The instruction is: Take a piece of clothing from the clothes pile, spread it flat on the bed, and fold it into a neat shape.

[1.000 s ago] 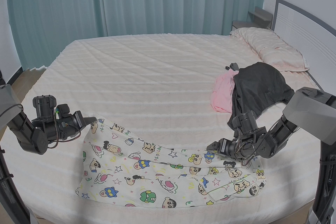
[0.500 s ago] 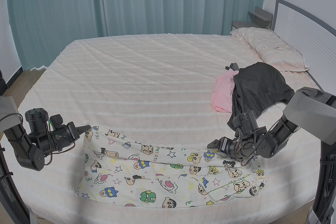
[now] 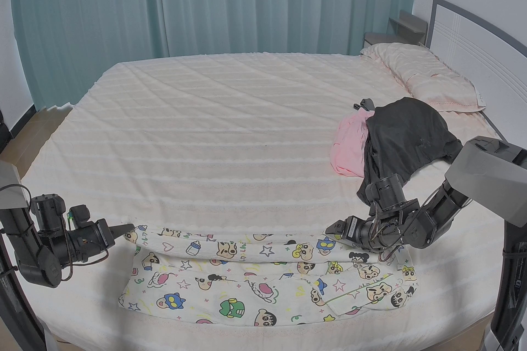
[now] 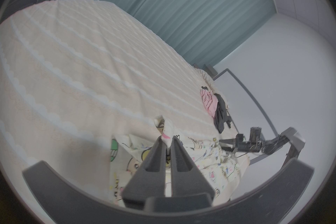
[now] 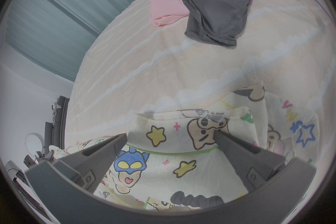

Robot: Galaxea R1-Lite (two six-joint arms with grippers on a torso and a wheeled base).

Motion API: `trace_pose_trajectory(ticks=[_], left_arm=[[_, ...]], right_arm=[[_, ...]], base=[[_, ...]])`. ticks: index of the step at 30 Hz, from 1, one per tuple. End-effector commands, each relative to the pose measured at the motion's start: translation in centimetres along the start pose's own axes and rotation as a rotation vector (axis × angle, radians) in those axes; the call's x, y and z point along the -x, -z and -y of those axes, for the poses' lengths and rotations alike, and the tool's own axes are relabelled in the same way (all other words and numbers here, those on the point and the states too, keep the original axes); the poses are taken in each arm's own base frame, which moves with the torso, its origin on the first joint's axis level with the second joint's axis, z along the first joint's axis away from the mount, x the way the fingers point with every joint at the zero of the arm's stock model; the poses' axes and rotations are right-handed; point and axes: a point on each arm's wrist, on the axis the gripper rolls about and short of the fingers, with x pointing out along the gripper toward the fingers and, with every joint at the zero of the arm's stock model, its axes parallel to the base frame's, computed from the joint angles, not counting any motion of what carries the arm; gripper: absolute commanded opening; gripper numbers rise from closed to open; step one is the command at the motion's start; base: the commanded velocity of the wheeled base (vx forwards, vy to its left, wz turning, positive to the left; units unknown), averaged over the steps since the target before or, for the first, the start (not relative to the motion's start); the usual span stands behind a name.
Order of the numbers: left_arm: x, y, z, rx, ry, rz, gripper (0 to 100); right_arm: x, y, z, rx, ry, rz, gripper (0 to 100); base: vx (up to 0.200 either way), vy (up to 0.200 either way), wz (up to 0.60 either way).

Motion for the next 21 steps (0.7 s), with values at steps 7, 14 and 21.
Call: trace_pose_trajectory(ticks=[7, 14, 21], left_arm=[[2.1, 4.9, -2.4, -0.011, -0.097, -0.153, 0], [3.7, 6.9, -1.9, -0.032, -0.069, -0.226, 100], [4.9, 6.8, -2.7, -0.016, -0.113, -0.193, 100]], right_arm=[[0.2, 0.0, 0.0, 0.000, 0.000, -0.001, 100], [0.2, 0.0, 0.0, -0.003, 0.000, -0.001, 100], [0.3, 0.0, -0.1, -0.003, -0.001, 0.000, 100]], base=[[0.000, 0.000, 0.00], [0.000, 0.000, 0.00], [0.000, 0.000, 0.00]])
